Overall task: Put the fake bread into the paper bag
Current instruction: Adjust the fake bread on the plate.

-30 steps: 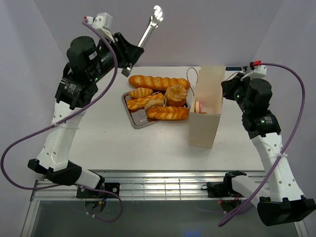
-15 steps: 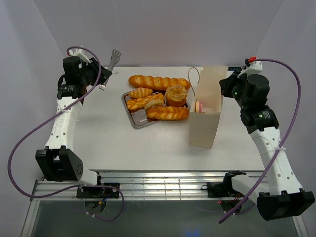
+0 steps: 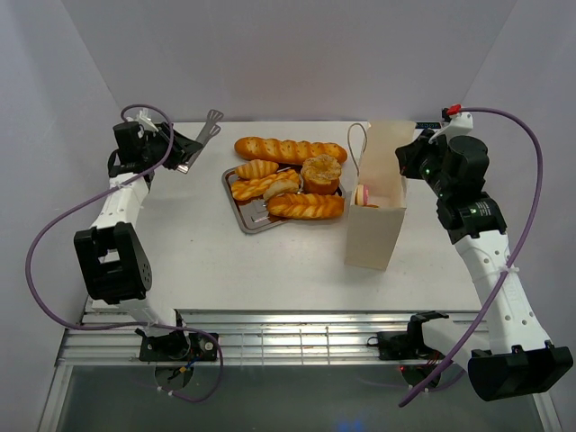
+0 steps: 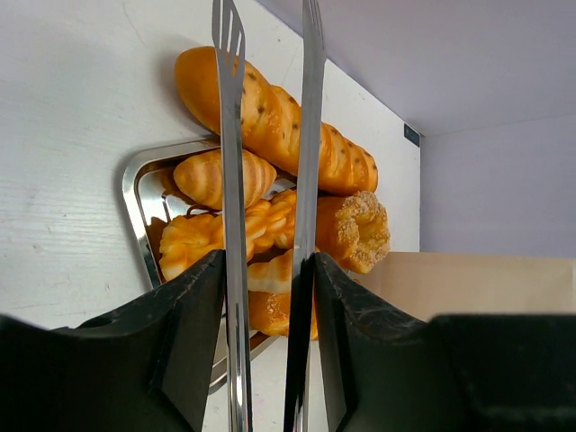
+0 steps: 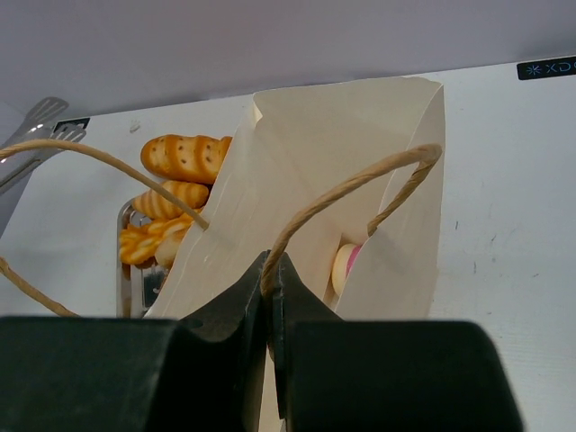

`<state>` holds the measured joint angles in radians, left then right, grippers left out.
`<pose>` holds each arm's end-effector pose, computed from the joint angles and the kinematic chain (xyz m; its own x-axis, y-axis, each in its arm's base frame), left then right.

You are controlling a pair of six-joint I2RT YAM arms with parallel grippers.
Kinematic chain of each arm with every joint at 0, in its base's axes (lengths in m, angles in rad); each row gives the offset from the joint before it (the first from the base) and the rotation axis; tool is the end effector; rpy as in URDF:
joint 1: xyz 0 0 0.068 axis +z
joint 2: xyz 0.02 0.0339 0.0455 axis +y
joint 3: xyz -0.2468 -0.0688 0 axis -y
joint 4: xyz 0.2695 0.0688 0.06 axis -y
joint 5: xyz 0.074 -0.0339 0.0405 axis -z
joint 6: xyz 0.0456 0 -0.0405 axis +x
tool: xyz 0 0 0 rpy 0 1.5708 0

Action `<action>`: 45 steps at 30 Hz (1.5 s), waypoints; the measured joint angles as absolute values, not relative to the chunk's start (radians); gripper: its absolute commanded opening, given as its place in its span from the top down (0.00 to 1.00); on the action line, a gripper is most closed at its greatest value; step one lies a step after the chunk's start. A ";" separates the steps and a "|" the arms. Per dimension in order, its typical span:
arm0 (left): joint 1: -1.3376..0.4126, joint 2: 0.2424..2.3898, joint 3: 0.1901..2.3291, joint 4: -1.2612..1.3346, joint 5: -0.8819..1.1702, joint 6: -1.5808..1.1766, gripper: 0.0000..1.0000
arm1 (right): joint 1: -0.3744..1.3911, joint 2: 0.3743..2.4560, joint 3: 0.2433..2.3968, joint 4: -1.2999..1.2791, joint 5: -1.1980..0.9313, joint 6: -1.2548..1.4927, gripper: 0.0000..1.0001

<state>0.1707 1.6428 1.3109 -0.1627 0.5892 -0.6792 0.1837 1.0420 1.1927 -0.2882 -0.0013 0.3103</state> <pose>0.4089 0.0448 0.2755 -0.5780 -0.6296 -0.5191 -0.0287 0.6515 -0.7581 0.2668 0.0496 0.4100 -0.1845 0.2763 -0.9432 -0.1340 0.9436 0.3026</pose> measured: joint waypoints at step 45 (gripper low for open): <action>0.115 1.869 1.261 -0.074 0.617 -0.697 0.39 | 0.184 1.035 1.181 -0.280 -0.007 0.311 0.92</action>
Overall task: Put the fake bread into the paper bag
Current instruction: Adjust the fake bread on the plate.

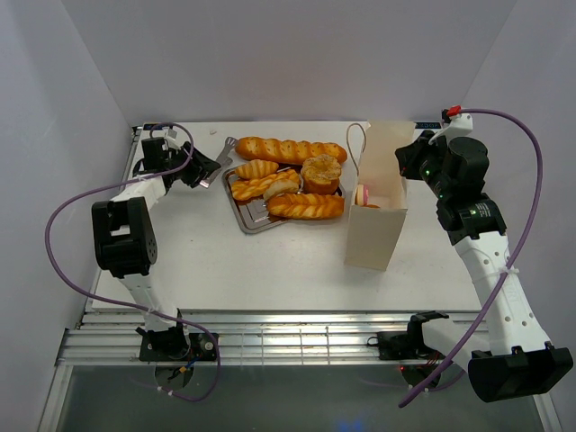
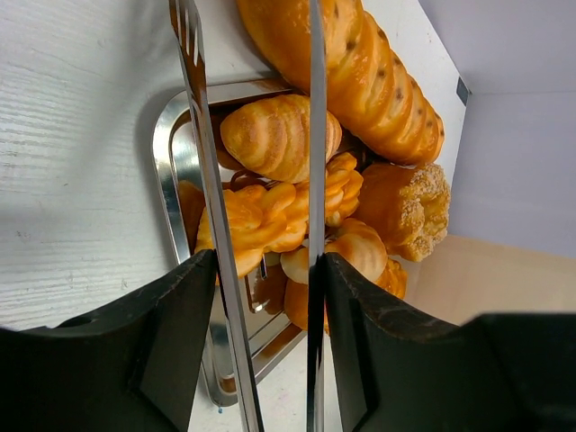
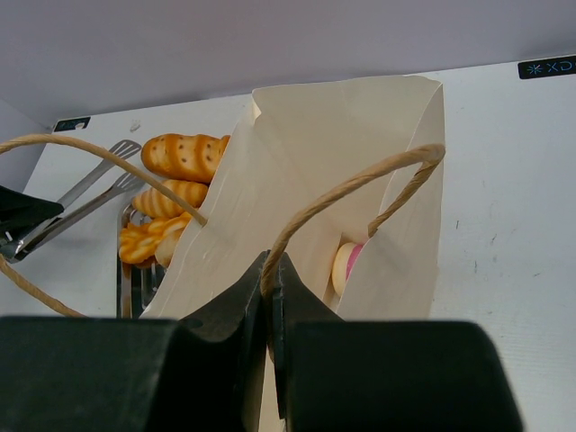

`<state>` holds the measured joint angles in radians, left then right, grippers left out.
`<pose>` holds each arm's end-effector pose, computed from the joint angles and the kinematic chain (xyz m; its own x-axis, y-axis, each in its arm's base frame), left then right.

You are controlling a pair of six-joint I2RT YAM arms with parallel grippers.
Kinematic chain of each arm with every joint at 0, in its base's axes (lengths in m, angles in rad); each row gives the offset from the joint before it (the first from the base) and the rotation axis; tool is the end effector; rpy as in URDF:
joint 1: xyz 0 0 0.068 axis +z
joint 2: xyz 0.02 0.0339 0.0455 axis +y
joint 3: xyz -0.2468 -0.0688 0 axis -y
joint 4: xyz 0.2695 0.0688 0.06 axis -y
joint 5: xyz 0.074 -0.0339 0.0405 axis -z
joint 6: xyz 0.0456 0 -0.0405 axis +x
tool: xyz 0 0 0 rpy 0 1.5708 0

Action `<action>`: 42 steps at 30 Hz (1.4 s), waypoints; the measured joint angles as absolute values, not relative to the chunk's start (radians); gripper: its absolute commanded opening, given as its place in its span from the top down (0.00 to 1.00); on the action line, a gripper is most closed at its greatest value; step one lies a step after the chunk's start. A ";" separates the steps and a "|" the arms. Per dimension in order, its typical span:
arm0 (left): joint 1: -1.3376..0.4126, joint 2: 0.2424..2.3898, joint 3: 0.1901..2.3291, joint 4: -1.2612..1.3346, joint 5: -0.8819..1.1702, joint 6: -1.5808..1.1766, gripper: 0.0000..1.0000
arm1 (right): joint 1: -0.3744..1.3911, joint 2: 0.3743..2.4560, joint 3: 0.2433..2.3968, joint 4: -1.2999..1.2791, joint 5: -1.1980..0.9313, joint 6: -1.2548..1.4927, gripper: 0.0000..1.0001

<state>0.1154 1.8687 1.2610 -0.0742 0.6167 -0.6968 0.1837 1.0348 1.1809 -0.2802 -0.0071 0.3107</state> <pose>0.4344 0.0238 0.1747 -0.7061 -0.6089 -0.3615 -0.1318 0.6145 -0.7778 0.2658 0.0497 0.4083 -0.1831 0.2769 -0.9433 -0.1403 0.9423 0.3039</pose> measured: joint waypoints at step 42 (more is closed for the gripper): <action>0.103 1.974 1.318 0.030 0.695 -0.781 0.67 | 0.184 1.027 1.168 -0.271 0.019 0.310 0.92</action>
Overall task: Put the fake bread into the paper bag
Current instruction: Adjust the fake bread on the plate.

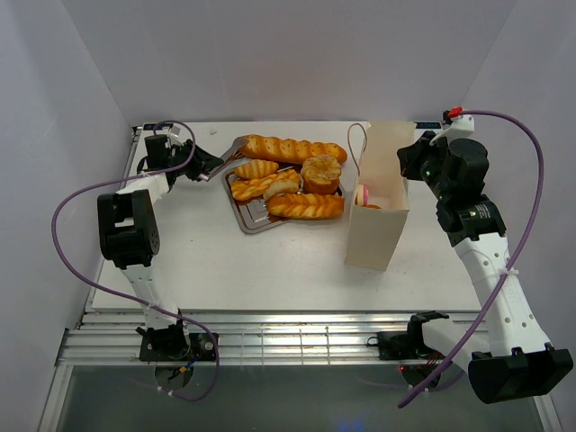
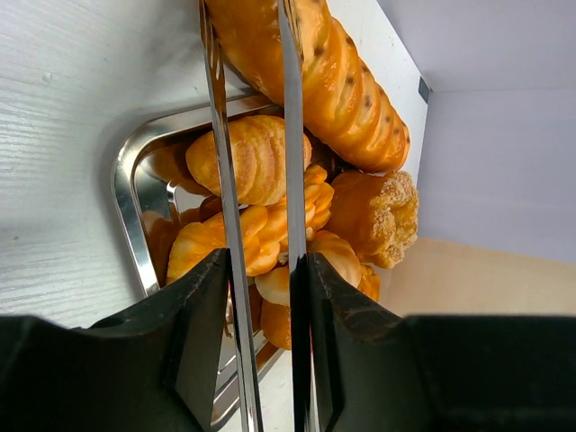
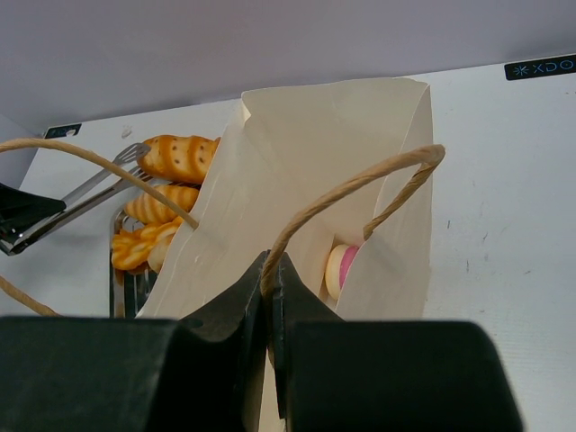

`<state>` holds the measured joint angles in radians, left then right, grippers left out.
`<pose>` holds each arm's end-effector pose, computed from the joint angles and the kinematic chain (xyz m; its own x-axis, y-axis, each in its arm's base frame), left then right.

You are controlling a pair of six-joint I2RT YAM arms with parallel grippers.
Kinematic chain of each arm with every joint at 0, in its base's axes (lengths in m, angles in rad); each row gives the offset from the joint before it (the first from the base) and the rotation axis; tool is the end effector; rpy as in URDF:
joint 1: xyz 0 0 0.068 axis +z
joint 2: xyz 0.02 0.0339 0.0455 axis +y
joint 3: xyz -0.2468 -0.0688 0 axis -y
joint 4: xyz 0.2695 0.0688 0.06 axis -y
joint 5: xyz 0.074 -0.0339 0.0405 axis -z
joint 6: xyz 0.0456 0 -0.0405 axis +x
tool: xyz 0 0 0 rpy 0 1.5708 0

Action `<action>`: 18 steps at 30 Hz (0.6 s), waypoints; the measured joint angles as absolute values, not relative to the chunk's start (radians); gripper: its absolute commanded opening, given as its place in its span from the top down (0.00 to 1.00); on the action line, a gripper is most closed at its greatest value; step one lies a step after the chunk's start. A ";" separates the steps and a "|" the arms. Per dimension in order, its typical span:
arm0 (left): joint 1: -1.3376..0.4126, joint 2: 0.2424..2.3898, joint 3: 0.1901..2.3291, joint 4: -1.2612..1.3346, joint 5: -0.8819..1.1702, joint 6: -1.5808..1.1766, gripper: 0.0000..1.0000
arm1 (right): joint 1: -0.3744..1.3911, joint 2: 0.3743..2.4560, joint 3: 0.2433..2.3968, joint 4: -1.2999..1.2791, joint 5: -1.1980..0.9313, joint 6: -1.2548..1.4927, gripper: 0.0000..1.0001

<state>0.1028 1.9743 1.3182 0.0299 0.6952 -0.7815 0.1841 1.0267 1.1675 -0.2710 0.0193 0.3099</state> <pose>0.4560 0.0177 0.1597 -0.7220 -0.6182 -0.3108 -0.1001 0.5377 -0.8372 0.2648 0.0484 0.4064 -0.1716 0.2782 -0.9451 -0.1175 0.9467 0.3000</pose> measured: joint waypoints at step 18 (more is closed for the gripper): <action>0.103 1.942 1.324 -0.010 0.683 -0.760 1.00 | 0.184 1.026 1.167 -0.266 0.019 0.310 0.92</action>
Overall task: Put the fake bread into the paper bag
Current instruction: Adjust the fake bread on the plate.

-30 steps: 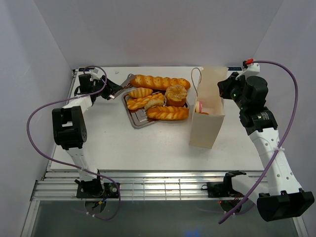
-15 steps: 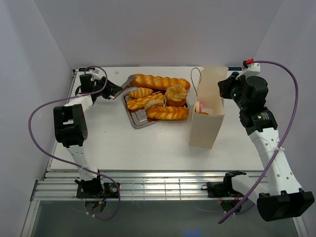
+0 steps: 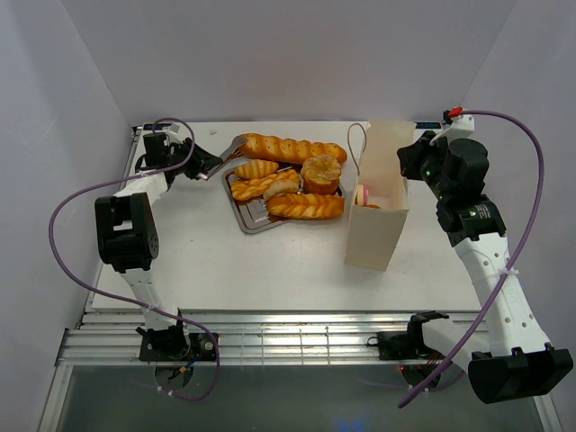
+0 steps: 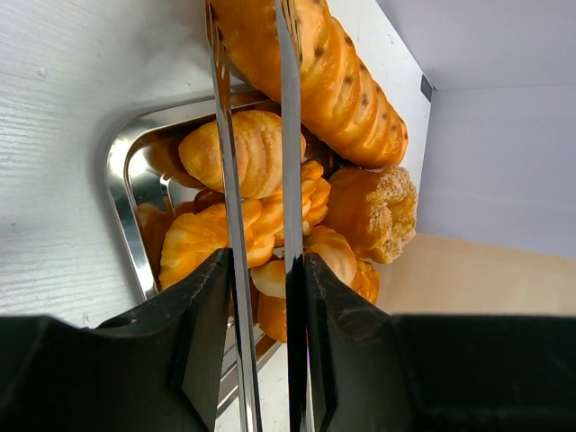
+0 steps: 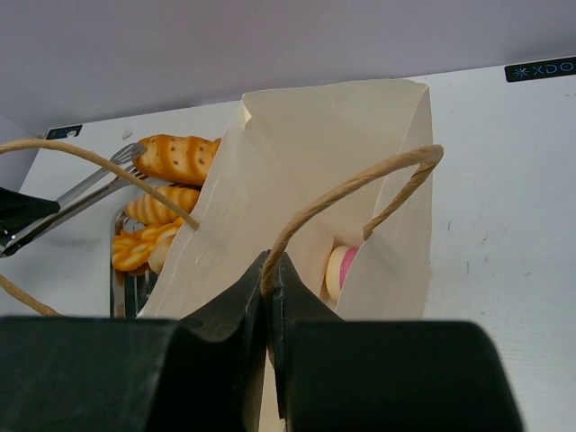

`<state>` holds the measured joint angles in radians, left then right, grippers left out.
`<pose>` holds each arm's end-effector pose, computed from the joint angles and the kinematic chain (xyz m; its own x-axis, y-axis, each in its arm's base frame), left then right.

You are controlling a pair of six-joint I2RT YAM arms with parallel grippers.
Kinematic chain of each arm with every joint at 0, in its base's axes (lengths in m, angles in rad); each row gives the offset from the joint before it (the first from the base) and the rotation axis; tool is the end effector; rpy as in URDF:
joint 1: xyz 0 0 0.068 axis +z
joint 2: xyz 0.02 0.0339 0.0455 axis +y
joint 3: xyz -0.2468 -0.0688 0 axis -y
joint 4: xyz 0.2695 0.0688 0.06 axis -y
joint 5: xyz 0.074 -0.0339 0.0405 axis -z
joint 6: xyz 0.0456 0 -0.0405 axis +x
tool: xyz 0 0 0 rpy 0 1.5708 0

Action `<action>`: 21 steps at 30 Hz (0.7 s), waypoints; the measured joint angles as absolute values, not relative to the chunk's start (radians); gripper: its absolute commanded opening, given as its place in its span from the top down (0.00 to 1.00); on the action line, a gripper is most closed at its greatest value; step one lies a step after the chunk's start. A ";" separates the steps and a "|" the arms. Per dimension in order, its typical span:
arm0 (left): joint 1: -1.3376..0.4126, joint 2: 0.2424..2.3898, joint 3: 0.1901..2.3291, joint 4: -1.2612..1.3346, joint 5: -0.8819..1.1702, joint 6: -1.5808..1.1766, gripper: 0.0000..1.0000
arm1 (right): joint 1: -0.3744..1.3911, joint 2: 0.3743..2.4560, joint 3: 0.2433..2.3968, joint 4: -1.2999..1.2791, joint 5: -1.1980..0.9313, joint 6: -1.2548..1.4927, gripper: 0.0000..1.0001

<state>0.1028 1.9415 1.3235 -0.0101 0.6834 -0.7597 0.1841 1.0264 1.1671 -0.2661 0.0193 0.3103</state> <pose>0.4529 0.0178 0.1720 -0.7190 -0.6110 -0.3311 -0.0918 0.5557 -0.8263 0.2649 0.0484 0.4069 -0.1672 0.2794 -0.9455 -0.1188 0.9463 0.3006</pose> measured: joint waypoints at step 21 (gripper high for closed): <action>0.093 1.744 1.337 -0.064 0.663 -0.750 1.00 | 0.184 1.007 1.167 -0.266 0.019 0.311 0.92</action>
